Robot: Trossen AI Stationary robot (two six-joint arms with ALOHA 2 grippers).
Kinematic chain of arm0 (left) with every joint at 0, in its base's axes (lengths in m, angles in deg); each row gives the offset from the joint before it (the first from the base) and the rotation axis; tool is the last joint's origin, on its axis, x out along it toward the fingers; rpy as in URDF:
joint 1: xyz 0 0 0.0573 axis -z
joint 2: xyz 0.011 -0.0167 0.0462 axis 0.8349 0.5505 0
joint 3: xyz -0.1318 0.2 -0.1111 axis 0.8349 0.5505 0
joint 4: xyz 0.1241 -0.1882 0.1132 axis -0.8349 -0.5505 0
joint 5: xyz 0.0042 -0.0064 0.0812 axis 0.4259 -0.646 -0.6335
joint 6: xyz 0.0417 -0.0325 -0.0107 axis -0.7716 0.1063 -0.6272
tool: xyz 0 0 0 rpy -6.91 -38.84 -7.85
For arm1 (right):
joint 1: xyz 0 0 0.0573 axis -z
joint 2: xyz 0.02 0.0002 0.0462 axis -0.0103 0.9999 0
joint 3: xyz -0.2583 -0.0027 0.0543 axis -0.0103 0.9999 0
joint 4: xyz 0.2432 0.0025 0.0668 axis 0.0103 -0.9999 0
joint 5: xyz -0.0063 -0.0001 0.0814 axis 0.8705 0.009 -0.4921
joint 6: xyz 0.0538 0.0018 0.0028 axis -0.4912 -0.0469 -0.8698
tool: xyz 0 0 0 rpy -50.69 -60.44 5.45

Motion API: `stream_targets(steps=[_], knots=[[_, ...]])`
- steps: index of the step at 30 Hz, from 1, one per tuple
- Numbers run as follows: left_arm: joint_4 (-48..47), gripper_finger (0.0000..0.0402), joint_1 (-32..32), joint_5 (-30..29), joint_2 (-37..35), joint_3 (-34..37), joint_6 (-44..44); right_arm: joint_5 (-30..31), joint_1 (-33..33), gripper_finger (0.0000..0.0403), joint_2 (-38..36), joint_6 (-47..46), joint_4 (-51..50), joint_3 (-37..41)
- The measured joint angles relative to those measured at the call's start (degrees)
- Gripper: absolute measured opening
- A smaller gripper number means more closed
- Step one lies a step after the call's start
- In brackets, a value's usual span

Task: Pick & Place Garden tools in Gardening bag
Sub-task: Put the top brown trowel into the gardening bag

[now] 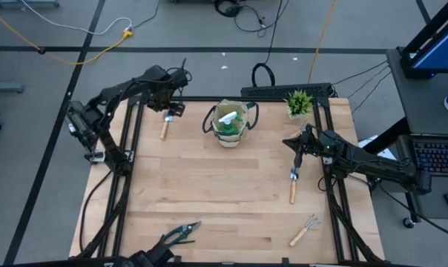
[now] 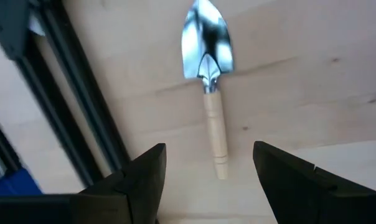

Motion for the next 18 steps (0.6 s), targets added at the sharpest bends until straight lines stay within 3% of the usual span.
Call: stream_targets(steps=[18], knots=[[8.3, 0.0248, -3.4, 2.4, 0.0, 12.7, -0.5, 0.0, 0.0, 0.0, 0.0, 0.0, 0.0, 0.0]])
